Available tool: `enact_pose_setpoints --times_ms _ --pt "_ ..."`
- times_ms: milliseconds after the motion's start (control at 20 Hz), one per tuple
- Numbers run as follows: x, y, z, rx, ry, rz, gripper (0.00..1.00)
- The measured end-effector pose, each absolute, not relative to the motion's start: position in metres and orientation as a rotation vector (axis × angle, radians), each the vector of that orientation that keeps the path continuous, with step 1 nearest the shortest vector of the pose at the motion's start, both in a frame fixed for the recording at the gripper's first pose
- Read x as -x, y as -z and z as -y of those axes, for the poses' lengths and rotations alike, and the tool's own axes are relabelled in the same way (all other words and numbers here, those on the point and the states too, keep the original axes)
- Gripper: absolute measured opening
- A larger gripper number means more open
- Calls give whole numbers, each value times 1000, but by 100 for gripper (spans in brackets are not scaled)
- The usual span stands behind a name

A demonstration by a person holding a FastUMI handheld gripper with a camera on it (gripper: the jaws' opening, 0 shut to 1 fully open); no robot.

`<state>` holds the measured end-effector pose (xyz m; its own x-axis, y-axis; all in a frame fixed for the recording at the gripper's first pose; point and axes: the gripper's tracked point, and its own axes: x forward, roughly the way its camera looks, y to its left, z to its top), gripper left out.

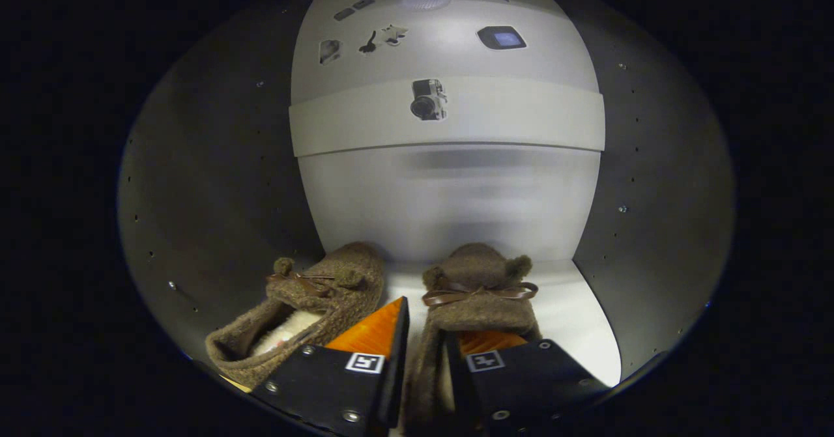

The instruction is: Open the shoe cabinet door, grab the shoes and put them into the shoe cabinet, then close the shoe cabinet door.

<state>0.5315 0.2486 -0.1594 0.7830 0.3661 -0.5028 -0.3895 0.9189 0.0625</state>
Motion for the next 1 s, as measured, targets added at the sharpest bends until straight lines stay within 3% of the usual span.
enact_pose_setpoints --times_ms 50,150,500,800,1000 --pt "-530 157 -245 60 -396 -528 43" --pt "-522 153 -243 64 -389 -539 49" --pt "-493 128 -235 56 -346 -525 60" --pt "-446 91 -224 39 -307 -477 81" --pt "-395 65 -213 3 -278 -459 85"
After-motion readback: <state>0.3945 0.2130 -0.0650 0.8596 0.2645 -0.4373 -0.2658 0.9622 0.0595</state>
